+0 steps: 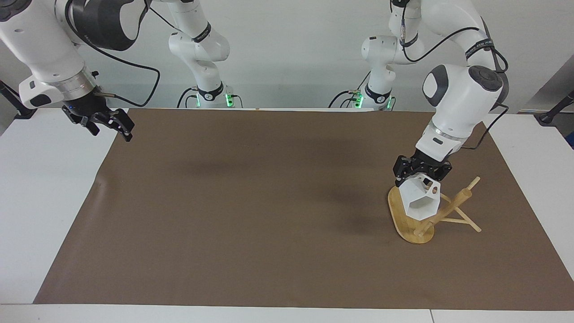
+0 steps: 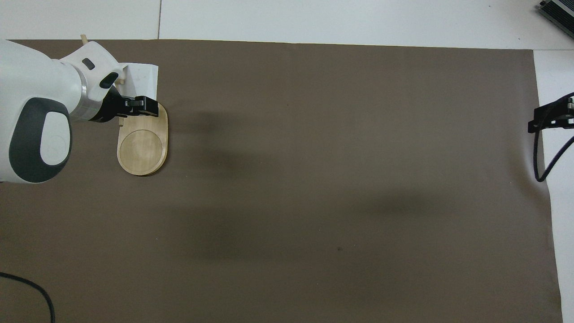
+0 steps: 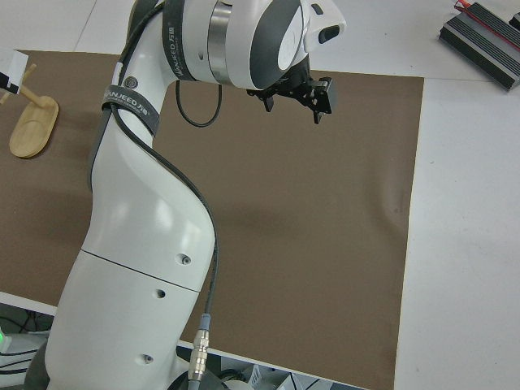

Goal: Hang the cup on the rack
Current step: 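Move the cup with the left gripper onto a rack peg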

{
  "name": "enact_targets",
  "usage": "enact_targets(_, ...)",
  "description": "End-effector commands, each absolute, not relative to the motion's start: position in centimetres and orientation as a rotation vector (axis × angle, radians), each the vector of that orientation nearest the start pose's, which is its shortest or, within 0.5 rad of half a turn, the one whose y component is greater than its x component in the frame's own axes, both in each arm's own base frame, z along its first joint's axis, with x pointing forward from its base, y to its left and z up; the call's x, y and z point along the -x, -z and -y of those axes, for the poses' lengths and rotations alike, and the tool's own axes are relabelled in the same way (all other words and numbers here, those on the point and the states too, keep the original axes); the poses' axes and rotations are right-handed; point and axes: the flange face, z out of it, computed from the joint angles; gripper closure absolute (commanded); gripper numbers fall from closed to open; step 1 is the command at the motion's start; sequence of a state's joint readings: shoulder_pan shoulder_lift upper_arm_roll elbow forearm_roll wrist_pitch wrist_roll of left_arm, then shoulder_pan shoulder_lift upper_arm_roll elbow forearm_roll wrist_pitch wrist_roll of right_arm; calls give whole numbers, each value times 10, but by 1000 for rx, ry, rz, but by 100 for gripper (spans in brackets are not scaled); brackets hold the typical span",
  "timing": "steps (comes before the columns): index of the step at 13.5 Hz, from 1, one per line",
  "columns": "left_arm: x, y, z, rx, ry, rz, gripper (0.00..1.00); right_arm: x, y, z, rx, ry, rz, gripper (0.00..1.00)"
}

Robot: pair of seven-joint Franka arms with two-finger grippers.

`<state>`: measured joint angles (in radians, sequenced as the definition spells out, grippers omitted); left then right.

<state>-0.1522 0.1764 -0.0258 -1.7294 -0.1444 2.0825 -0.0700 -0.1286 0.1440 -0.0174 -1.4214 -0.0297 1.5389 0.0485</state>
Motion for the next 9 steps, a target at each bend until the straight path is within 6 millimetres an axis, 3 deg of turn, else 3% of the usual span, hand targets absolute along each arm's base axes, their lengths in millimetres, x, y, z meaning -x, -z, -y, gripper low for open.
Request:
enact_targets(1, -631, -495, 110, 3319, 303, 41, 100, -588, -614, 87, 3161, -25, -268, 0)
enact_targets(9, -635, -480, 99, 3361, 235, 207, 100, -584, -622, 80, 3138, -2, -149, 0)
